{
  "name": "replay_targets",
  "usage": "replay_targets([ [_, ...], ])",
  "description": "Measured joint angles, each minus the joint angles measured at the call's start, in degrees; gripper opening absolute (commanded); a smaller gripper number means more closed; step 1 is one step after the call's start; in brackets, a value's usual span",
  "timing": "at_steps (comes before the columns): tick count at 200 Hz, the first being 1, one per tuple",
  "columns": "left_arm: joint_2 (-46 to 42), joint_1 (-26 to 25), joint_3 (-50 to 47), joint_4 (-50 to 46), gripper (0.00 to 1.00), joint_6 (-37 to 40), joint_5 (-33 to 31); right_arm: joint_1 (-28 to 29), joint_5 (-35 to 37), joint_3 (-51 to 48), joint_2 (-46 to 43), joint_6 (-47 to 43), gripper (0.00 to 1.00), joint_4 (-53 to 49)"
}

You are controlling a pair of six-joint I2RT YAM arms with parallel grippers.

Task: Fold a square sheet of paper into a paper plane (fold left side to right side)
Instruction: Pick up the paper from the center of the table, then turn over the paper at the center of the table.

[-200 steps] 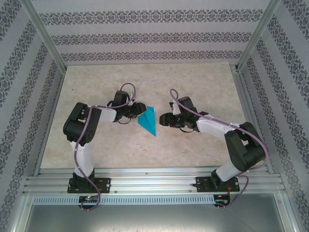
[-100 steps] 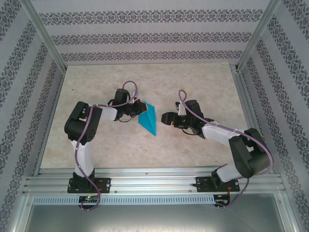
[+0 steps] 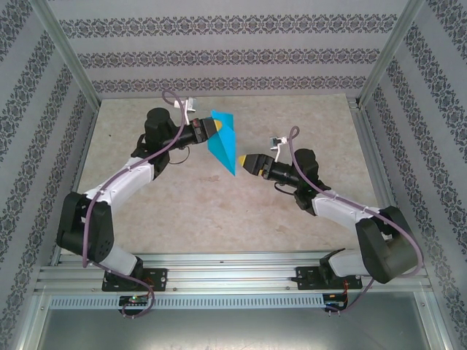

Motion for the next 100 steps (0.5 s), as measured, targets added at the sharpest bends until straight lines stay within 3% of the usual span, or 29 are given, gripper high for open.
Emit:
replay_targets([
  [35, -1.6, 0.0, 0.9, 1.1, 0.0, -2.0, 0.1, 0.3, -4.0, 0.0, 3.7, 6.5, 0.98, 12.5],
  [65, -2.8, 0.0, 0.9, 1.1, 0.0, -2.7, 0.1, 2.1, -4.6, 0.3, 3.8, 6.9, 0.97, 13.3],
  [100, -3.7, -0.6, 0.9, 1.3, 0.0, -4.3, 0.2, 3.6, -5.2, 2.5, 4.2, 7.0, 0.87, 12.3],
])
